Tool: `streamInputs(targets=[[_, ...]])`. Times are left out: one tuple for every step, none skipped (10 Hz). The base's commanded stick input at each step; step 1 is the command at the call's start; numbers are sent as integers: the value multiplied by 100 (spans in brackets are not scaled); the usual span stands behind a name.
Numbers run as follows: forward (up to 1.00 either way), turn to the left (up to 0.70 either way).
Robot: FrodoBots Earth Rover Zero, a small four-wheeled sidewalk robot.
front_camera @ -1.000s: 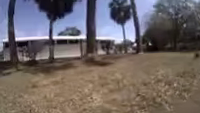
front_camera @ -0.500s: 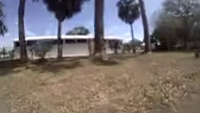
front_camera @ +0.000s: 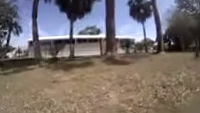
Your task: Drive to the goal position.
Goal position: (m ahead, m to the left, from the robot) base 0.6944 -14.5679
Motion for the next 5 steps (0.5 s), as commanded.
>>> streamInputs(targets=[[0,70],[0,70],[0,70],[0,70],[0,70]])
